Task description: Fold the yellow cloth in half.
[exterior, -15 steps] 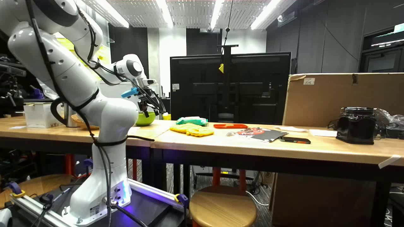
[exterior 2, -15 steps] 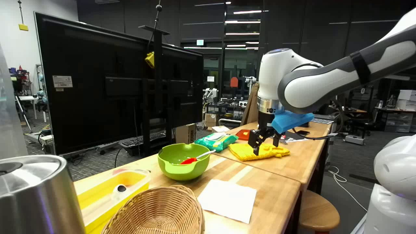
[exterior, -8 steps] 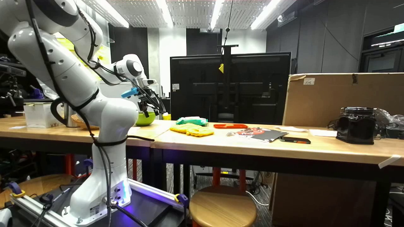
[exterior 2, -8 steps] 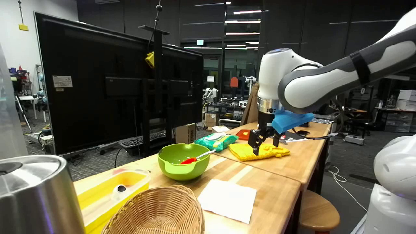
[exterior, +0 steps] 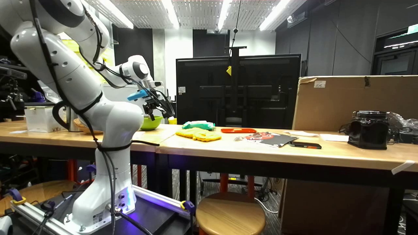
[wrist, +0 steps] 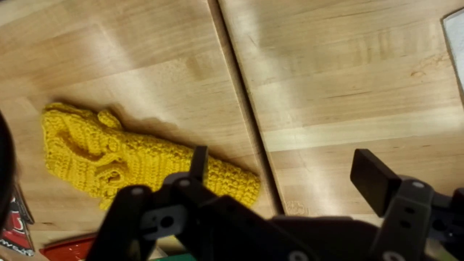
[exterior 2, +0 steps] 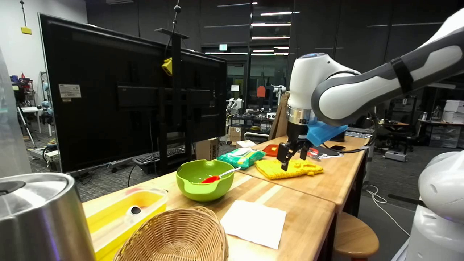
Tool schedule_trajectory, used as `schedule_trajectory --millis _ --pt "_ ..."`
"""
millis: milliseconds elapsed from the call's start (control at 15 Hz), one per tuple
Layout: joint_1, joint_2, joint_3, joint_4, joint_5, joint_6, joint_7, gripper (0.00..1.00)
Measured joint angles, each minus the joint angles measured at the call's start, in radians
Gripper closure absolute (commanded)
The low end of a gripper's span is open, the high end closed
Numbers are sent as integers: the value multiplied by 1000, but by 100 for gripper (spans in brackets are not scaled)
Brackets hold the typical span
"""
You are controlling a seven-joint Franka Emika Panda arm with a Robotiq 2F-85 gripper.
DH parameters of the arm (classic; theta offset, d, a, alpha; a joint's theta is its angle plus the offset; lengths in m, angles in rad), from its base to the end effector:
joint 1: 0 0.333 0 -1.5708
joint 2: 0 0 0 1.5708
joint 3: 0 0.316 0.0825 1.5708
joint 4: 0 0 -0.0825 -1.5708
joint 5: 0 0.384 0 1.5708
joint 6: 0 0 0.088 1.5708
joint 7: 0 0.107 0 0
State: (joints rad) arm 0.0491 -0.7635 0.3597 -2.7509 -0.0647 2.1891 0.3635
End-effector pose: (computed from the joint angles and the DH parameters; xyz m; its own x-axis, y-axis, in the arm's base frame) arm 0.3132 0.1269 0.4375 0.9679 0.0338 0.2492 -0.0241 -0.9739 0.2255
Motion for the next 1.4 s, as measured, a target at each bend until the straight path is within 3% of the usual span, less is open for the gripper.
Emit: schedule_trajectory --millis 267,867,1400 --pt "7 1 -99 -15 -2 79 -127 0" --pt "-4 60 -360 -26 65 159 -270 0" --pt "-39 103 -391 8 111 127 -265 0"
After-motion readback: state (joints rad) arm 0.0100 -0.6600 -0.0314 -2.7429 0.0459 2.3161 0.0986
